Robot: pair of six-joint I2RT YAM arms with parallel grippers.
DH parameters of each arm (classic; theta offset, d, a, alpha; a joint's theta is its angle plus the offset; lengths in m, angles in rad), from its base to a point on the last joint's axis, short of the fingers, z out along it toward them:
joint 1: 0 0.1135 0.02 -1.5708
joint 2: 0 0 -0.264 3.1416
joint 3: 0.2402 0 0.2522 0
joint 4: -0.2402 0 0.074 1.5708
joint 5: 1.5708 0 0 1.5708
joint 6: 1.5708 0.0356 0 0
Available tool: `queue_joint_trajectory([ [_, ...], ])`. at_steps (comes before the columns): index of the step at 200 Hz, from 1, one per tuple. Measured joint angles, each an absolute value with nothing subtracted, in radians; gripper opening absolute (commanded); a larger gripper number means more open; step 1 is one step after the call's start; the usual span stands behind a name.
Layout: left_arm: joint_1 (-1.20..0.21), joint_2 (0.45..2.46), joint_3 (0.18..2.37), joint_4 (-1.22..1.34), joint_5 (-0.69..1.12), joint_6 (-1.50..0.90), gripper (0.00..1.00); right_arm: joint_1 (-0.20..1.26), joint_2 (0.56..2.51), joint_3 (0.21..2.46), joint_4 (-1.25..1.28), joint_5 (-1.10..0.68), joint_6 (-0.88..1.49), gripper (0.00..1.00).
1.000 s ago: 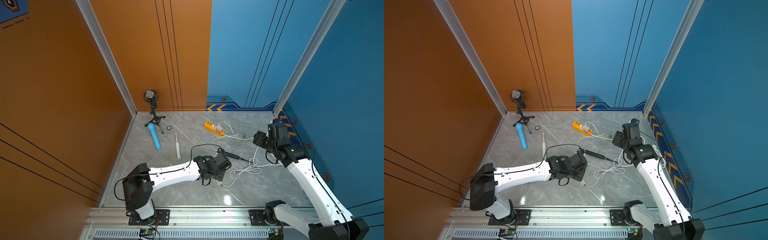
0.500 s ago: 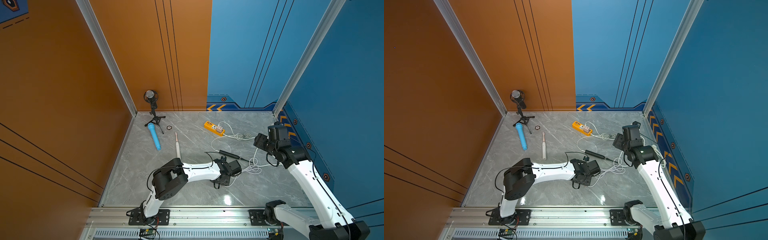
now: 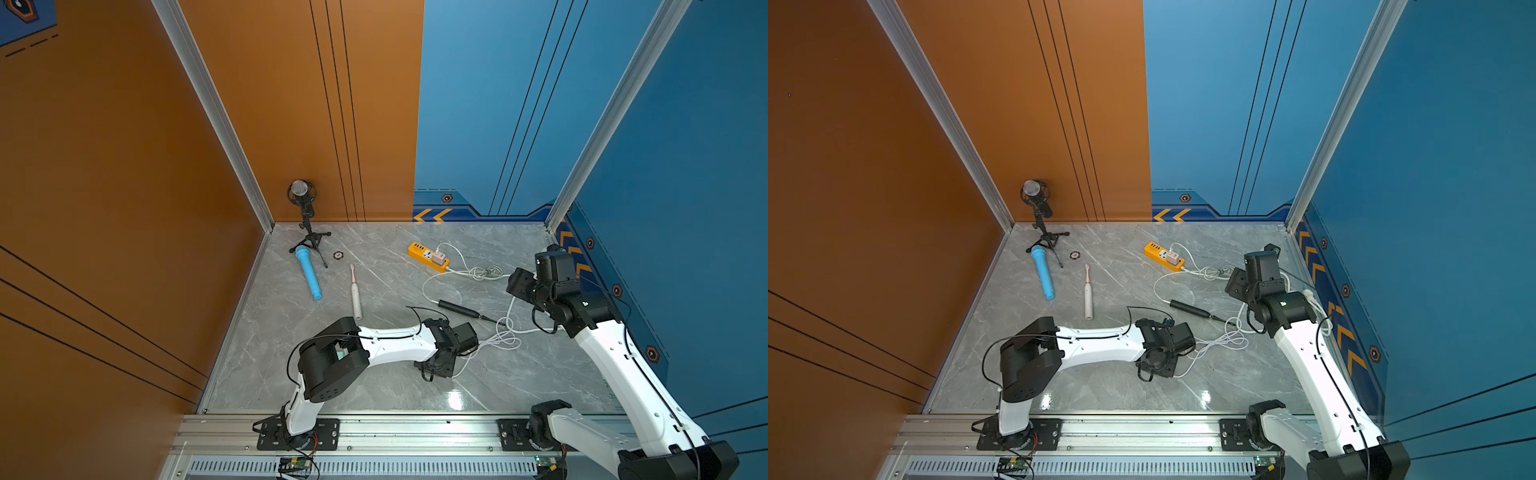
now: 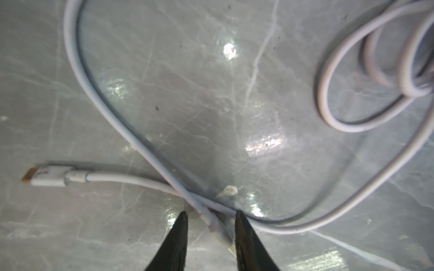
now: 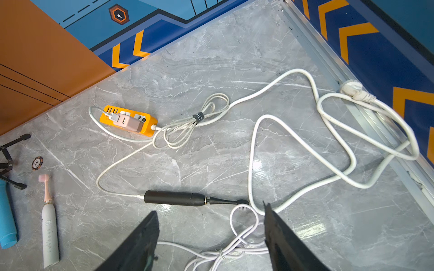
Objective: Charge the electric toothbrush
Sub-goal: Pick up the charging cable from the center of the board.
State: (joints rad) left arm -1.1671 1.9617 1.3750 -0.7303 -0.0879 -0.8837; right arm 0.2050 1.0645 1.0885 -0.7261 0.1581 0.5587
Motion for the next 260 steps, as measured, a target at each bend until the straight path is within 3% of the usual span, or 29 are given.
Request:
queue_joint_trajectory([
  [25, -1.168, 1.946, 1.368, -0.733, -0.074, -0.872, 0.13, 0.212, 1.077, 1.089, -0.726, 0.154, 0.559, 0.73],
  [38, -1.168, 1.946, 1.361, -0.734, -0.067, -0.868, 0.12, 0.213, 1.084, 1.089, -0.726, 0.151, 0.561, 0.73],
  [69, -1.168, 1.946, 1.340, -0.730, -0.065, -0.864, 0.28, 0.224, 1.091, 1.089, -0.726, 0.149, 0.567, 0.73],
  [89, -1.168, 1.943, 1.322, -0.730, -0.066, -0.863, 0.30, 0.231, 1.091, 1.089, -0.725, 0.148, 0.568, 0.73],
  [129, -1.168, 1.934, 1.307, -0.731, -0.066, -0.852, 0.13, 0.239, 1.091, 1.089, -0.725, 0.143, 0.577, 0.73],
  [145, -1.170, 1.927, 1.297, -0.729, -0.066, -0.844, 0.00, 0.244, 1.091, 1.089, -0.726, 0.142, 0.579, 0.73],
  [179, -1.179, 1.867, 1.259, -0.737, -0.075, -0.802, 0.00, 0.249, 1.093, 1.090, -0.726, 0.123, 0.585, 0.74],
  [206, -1.164, 1.713, 1.262, -0.744, -0.221, -0.606, 0.00, 0.245, 1.117, 1.114, -0.725, -0.009, 0.584, 0.73],
  [232, -1.130, 1.514, 1.269, -0.634, -0.441, -0.230, 0.00, 0.242, 1.155, 1.138, -0.689, -0.286, 0.603, 0.73],
  [260, -1.003, 1.341, 1.205, -0.412, -0.446, 0.165, 0.00, 0.258, 1.167, 1.138, -0.617, -0.530, 0.660, 0.73],
])
